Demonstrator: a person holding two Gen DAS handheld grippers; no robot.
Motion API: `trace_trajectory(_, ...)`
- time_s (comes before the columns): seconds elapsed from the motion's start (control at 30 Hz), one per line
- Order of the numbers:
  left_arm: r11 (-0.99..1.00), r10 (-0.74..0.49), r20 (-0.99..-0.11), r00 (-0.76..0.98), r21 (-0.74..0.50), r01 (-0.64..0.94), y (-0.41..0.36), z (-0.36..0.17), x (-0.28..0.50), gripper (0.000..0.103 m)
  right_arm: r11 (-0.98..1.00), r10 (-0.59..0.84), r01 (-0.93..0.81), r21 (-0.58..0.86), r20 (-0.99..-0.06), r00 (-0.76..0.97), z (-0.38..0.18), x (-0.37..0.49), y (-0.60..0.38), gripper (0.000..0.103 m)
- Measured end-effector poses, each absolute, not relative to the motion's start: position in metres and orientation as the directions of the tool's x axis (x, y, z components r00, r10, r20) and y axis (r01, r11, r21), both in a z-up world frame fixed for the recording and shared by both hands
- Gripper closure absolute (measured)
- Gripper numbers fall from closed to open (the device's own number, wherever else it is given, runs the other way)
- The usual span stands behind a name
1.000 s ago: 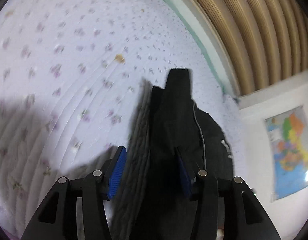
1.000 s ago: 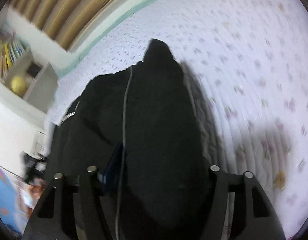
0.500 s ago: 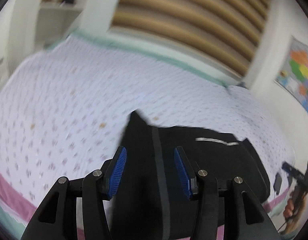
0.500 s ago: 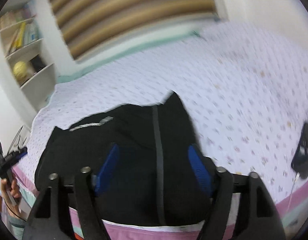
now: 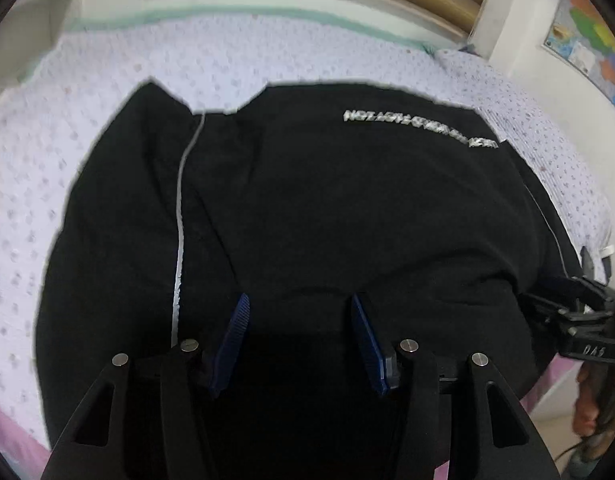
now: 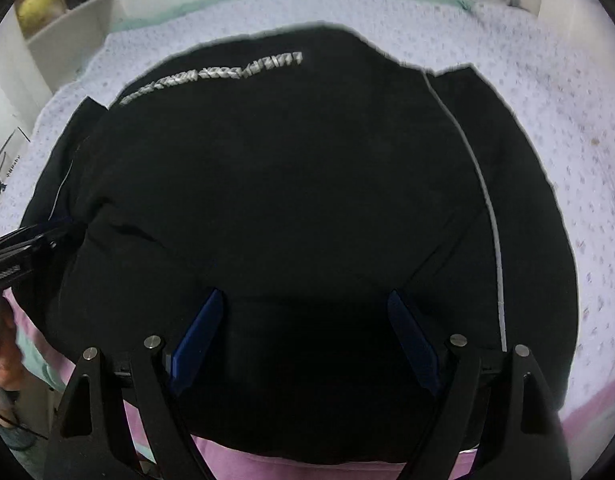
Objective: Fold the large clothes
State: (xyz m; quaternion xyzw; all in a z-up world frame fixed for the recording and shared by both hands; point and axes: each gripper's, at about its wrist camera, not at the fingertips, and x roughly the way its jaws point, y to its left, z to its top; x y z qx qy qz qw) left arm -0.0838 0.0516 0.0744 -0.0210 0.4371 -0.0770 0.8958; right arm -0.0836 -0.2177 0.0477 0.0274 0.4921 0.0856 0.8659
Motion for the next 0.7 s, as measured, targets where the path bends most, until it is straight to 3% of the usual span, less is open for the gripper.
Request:
trace_trajectory(0.1, 0.995, -0.05, -0.726, 0.686, 0.023, 0.097, 0.041, 0.094, -0.104, 0.049, 0.987, 0.162, -0.095, 0.131, -0.816, 0.555, 0.067, -0.092, -0.222, 0.022)
trace_trajectory(0.23, 0.984, 0.104, -0.519, 0.849, 0.176, -0.013, 0.03, 0.142, -0.145, 0.049, 0.979, 0.181, -0.057, 0.195, -0.71, 0.681, 0.111, -0.116, -0.231, 0.018)
trace_trajectory(0.4, 0.998, 0.036, -0.442, 0.896, 0.063, -0.01, 0.049, 0.191, -0.172, 0.036, 0.969, 0.178, -0.022, 0.247, -0.629, 0.756, 0.152, -0.143, -0.23, 0.014)
trace_trajectory(0.57, 0.999, 0.042, -0.438, 0.898, 0.027, -0.034, 0.064, 0.204, -0.189, 0.034, 0.971, 0.177, -0.044, 0.233, -0.588, 0.789, 0.171, -0.165, -0.211, 0.014)
trace_trajectory(0.7, 0.998, 0.045, -0.387, 0.921, -0.018, -0.056, 0.071, 0.207, -0.206, 0.034, 0.983, 0.129, -0.031, 0.183, -0.553, 0.823, 0.174, -0.172, -0.193, 0.01)
